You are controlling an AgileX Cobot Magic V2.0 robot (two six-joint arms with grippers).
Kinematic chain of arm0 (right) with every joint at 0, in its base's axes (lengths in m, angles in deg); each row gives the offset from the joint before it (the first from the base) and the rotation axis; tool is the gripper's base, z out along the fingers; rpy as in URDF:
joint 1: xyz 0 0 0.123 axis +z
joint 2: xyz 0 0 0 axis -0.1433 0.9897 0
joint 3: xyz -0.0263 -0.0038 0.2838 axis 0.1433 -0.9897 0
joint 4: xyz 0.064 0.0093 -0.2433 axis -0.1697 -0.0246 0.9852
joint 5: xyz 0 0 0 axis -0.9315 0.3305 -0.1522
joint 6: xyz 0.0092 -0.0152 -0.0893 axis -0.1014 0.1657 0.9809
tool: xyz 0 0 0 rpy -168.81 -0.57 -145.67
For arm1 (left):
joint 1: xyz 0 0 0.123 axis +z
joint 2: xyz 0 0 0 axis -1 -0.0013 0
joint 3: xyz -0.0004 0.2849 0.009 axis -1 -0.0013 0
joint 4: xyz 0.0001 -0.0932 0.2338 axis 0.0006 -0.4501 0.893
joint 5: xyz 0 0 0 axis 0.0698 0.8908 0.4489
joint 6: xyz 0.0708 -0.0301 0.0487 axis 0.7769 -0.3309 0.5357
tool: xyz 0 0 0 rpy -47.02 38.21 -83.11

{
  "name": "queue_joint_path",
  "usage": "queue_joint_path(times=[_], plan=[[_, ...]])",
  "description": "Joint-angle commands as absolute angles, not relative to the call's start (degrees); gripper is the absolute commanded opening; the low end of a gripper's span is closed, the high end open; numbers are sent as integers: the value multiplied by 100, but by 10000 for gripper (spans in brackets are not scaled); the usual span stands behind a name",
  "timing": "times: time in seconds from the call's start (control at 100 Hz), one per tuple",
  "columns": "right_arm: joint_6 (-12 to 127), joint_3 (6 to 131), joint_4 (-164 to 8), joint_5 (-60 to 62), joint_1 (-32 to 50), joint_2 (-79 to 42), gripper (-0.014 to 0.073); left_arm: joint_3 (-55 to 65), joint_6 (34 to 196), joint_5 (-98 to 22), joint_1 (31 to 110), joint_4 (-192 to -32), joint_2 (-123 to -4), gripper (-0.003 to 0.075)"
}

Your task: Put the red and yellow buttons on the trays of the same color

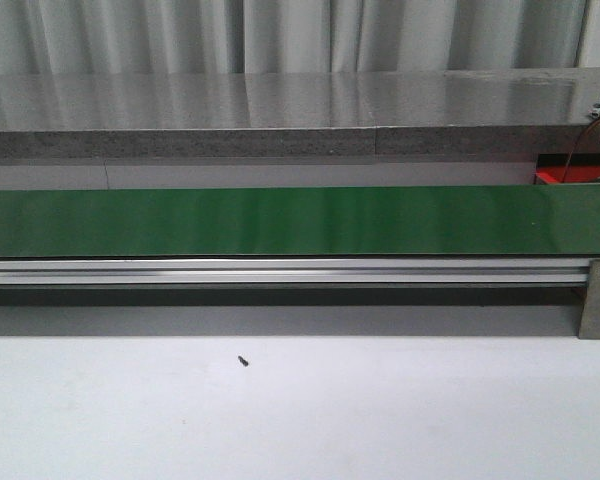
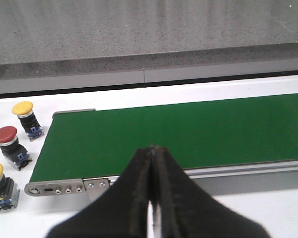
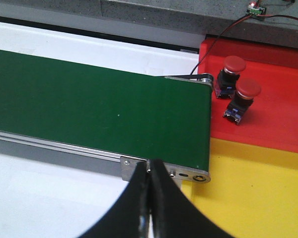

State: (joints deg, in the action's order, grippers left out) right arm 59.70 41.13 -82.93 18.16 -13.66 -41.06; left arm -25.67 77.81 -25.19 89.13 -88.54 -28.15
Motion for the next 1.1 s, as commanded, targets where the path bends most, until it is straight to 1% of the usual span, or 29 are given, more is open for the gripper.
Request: queue_joint_path(times=[0.0,0.04,0.05,0.06,0.07,0.08,0.11,0.13,0.15,0.17,0.19,0.27,0.31,0.49,0.66,0.77,0.93,1.09], plan=[[6004,4248,-8401,1475,-1369,-4122,-68,-2421,7737,-2908,8864,-8879,-2840,99],[6004,4248,-8401,1475,-1369,-4122,-68,-2421,7737,-2908,8864,-8879,-2840,176],[6004,4248,-8401,1475,-1369,-4122,-68,-2421,7737,-2908,8864,-8879,-2840,206],[6004,4248,-8401,1475,-1369,-4122,-68,-2421,7737,-2908,8864,-8879,-2840,206],[6004,4248,-8401,1475,-1369,-4122,-68,-2421,7737,-2908,8864,-8879,-2840,256],[6004,4248,-8401,1475,-1369,-4122,-68,-2421,7737,-2908,8864,-8879,-2840,256],[6004,4248,-8401,1475,-1369,-4122,-68,-2421,7737,-2908,8864,-8879,-2840,344],[6004,4248,-8401,1475,-1369,-4122,-68,-2421,7737,-2908,8864,-8879,-2840,380],[6004,4248,-8401,1475,-1369,-4122,-68,-2421,7737,-2908,8864,-8879,-2840,450],[6004,4248,-8401,1475,-1369,-4122,-68,-2421,7737,-2923,8864,-8879,-2840,483],[6004,4248,-8401,1475,-1369,-4122,-68,-2421,7737,-2951,8864,-8879,-2840,540],[6004,4248,-8401,1475,-1369,-4122,-68,-2421,7737,-2976,8864,-8889,-2840,637],[6004,4248,-8401,1475,-1369,-4122,-68,-2421,7737,-2958,8864,-8889,-2840,649],[6004,4248,-8401,1475,-1369,-4122,-68,-2364,7693,-2951,8864,-8900,-2866,638],[6004,4248,-8401,1475,-1369,-4122,-68,-1776,7103,-2757,9010,-8708,-3294,638],[6004,4248,-8401,1475,-1369,-4122,-68,-1176,6789,-2369,9308,-8371,-3915,638],[6004,4248,-8401,1475,-1369,-4122,-68,-207,6777,-1681,10031,-8258,-5156,638],[6004,4248,-8401,1475,-1369,-4122,-68,508,6719,-1571,10387,-7871,-6294,638]])
